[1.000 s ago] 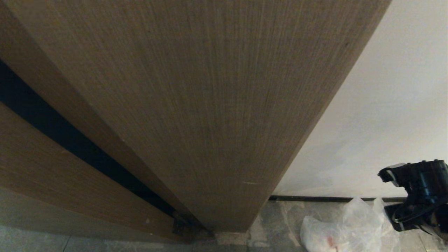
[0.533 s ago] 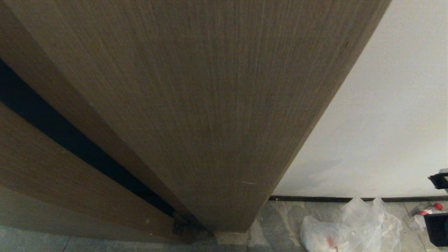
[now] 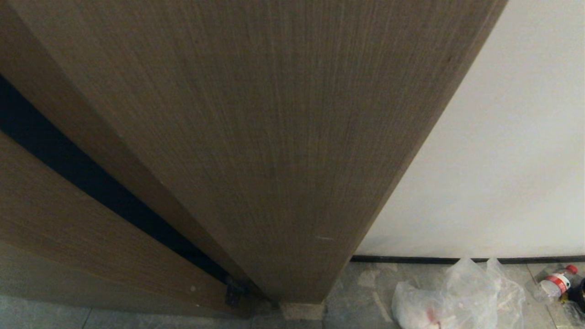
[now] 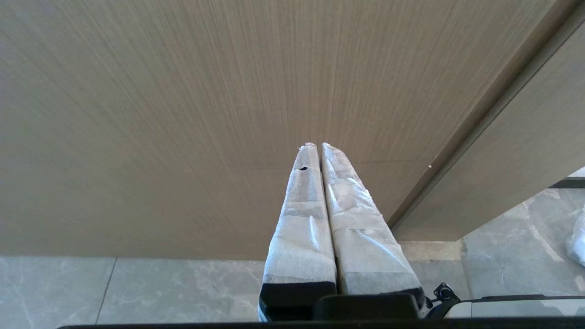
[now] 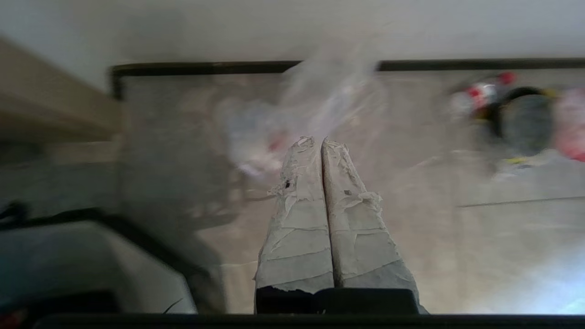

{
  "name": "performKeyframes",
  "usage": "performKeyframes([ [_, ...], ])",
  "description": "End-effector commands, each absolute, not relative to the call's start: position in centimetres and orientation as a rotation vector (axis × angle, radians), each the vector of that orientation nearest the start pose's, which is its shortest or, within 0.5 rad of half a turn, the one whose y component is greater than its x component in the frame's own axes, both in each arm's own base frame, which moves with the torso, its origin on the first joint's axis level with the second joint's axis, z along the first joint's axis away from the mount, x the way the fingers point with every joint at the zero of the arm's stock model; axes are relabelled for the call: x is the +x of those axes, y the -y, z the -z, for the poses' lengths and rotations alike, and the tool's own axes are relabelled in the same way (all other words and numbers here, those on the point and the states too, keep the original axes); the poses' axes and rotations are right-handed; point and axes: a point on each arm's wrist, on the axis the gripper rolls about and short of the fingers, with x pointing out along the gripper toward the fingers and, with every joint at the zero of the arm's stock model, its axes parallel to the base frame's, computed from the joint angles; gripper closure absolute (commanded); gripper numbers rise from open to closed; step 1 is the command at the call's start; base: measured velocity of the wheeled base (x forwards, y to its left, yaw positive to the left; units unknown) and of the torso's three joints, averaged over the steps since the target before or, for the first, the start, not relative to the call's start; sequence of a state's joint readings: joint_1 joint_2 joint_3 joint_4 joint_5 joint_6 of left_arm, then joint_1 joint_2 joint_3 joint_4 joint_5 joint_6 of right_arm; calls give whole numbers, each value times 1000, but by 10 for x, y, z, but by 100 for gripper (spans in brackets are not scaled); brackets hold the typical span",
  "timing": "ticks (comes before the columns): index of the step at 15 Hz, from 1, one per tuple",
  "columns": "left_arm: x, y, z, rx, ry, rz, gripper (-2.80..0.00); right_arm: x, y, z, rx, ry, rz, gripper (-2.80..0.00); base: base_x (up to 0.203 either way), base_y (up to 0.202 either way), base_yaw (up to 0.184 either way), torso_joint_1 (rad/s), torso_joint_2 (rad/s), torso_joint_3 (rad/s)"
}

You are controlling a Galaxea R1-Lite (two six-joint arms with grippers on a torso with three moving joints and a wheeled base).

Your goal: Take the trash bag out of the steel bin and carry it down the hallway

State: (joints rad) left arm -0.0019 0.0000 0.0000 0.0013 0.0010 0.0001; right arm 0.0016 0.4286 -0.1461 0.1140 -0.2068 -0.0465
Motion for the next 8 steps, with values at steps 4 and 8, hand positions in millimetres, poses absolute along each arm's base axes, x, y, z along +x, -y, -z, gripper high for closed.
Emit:
performKeyframes([
  [4, -23, 0, -75, 0, -2, 0, 0, -29, 2, -88, -37, -74, 105, 0, 0, 0, 0, 0, 0, 0],
  [8, -23, 0, -75, 0, -2, -1, 0, -23, 0, -73, -40, -8, 2, 0, 0, 0, 0, 0, 0, 0],
])
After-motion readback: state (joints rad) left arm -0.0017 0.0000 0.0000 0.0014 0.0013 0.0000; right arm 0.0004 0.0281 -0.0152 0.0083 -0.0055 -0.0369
